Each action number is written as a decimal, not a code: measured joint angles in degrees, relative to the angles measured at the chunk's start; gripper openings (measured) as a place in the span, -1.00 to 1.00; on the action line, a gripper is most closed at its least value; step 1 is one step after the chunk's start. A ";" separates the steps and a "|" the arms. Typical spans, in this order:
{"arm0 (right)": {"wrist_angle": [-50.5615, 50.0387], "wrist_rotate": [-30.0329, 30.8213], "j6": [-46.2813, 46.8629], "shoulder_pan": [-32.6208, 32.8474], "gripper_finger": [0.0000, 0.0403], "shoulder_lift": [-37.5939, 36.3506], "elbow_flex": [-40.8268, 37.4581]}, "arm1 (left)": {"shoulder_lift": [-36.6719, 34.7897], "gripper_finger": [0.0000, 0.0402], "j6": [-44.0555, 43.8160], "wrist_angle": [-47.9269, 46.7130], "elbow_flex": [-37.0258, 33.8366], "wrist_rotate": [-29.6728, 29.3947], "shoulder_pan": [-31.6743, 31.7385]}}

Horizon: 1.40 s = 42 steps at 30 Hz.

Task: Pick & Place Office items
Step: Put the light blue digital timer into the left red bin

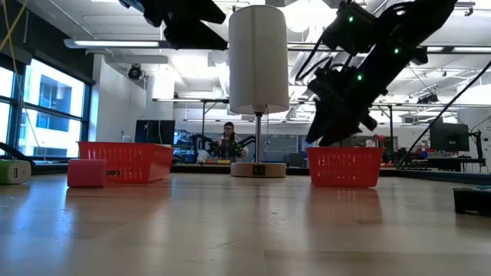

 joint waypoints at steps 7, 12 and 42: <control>1.67 -4.80 -7.57 4.16 0.00 -7.41 0.00 | 0.00 0.68 -1.89 -2.91 -0.02 0.33 -0.02; 5.45 -13.46 -11.86 8.58 0.00 -9.08 0.04 | 0.00 0.68 -2.36 -4.55 -0.02 5.62 -0.02; -20.70 -34.76 34.95 23.62 -0.11 -8.78 0.00 | 5.30 0.68 -8.21 -3.98 -0.17 7.06 -0.52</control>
